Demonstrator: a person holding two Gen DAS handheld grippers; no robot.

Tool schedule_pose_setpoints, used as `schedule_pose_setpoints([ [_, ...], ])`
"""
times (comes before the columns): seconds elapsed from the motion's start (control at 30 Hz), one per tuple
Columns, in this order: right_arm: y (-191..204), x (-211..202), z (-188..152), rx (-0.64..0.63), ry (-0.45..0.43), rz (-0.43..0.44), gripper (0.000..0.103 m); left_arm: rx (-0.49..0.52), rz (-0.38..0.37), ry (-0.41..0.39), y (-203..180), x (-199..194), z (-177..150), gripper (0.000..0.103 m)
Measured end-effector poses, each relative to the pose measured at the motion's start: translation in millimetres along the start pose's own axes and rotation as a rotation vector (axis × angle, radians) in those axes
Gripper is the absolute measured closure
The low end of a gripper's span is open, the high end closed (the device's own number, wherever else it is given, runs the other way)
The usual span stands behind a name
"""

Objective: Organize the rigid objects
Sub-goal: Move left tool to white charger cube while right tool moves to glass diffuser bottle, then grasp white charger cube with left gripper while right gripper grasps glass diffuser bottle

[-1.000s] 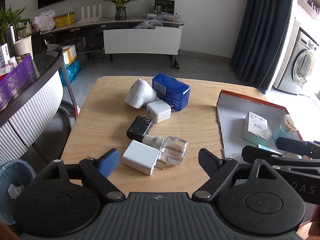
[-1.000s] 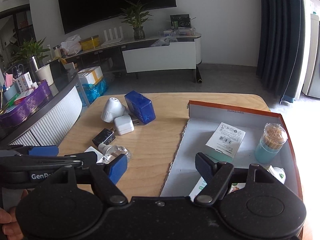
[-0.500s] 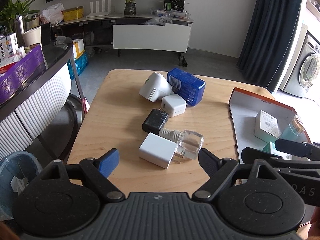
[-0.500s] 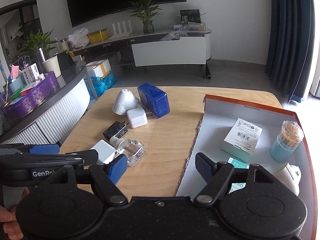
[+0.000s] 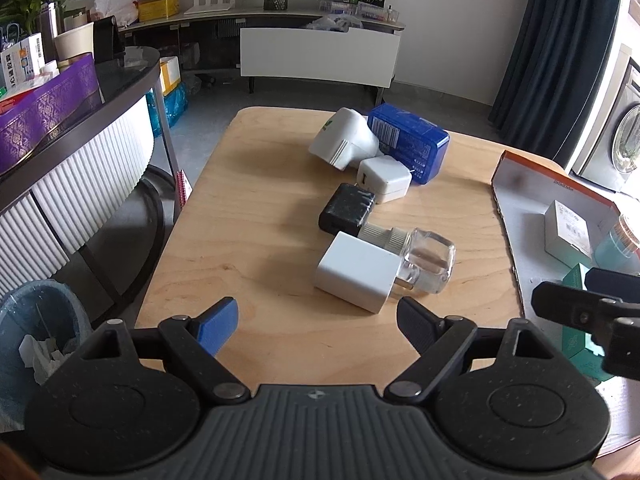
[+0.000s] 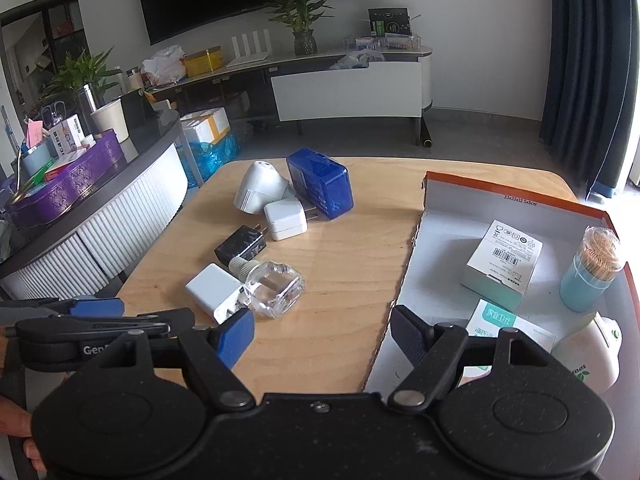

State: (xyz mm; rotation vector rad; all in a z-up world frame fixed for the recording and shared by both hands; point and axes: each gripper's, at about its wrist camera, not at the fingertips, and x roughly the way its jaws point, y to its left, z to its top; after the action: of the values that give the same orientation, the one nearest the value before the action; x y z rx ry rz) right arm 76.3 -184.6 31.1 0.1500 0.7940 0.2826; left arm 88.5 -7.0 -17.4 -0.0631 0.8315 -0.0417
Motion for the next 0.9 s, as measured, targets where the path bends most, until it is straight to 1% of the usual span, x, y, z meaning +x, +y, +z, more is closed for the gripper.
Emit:
schedule_pose_setpoints([
  [0.2,-7,2,-3,0.018,0.002,-0.001,0.014,0.070,-0.026,-0.010,-6,21,0,0.014],
  [0.37,-14,6,-2,0.033,0.009,-0.007,0.014,0.138,-0.066,-0.011,-14,36,0,0.013],
  [0.43,-16,7,-2,0.036,0.011,-0.011,0.014,0.163,-0.067,-0.012,-18,40,-1,0.013],
  [0.5,-16,8,-2,0.038,0.014,-0.011,0.014,0.163,-0.067,-0.018,-19,43,-1,0.013],
  [0.57,-16,11,-2,0.039,0.019,-0.014,0.014,0.168,-0.064,-0.037,-19,44,-1,0.017],
  [0.67,-15,14,-1,0.033,0.027,-0.014,0.014,0.188,-0.072,-0.060,-19,43,0,0.037],
  [0.77,-12,18,0,0.027,0.034,-0.004,0.014,0.175,-0.083,-0.059,-14,41,0,0.037],
  [0.9,-7,27,4,0.004,0.044,0.026,0.014,0.141,-0.059,-0.065,-5,34,1,0.037],
])
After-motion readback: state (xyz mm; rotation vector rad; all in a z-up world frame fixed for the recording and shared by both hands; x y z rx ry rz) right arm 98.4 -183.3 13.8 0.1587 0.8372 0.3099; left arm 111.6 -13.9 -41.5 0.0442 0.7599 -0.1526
